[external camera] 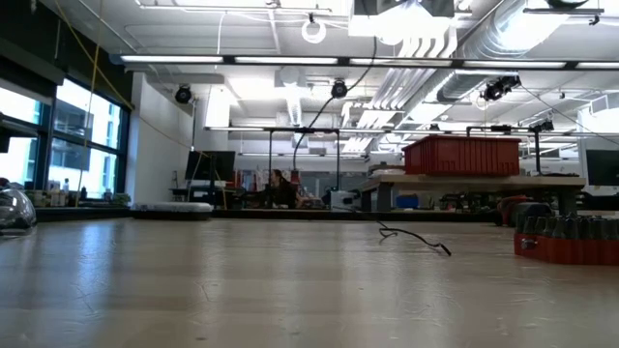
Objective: Coil cords
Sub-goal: Coil the black wire into the spool
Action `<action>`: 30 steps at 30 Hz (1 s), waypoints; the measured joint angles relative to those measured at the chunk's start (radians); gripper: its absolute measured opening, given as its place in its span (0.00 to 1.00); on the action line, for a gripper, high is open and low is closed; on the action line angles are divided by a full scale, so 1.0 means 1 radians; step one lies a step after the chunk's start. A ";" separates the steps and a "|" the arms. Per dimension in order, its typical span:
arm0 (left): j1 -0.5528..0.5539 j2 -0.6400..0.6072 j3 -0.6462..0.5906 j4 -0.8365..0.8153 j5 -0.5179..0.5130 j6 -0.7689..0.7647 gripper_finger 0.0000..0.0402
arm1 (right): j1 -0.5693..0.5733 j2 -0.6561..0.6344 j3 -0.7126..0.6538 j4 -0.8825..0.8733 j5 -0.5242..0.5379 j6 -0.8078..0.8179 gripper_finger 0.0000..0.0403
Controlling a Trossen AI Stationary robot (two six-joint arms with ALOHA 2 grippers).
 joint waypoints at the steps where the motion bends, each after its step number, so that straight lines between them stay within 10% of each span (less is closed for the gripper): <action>1: -0.020 0.005 0.000 -0.016 0.001 -0.002 0.00 | 0.000 -0.012 0.000 -0.004 0.019 -0.002 0.00; 14: -0.219 0.144 -0.001 0.102 0.030 -0.096 0.00 | -0.061 -0.038 0.000 0.036 0.047 -0.079 0.00; 30: -0.300 0.344 -0.001 0.702 0.286 -0.402 0.00 | -0.122 0.027 0.000 0.209 -0.028 -0.114 0.00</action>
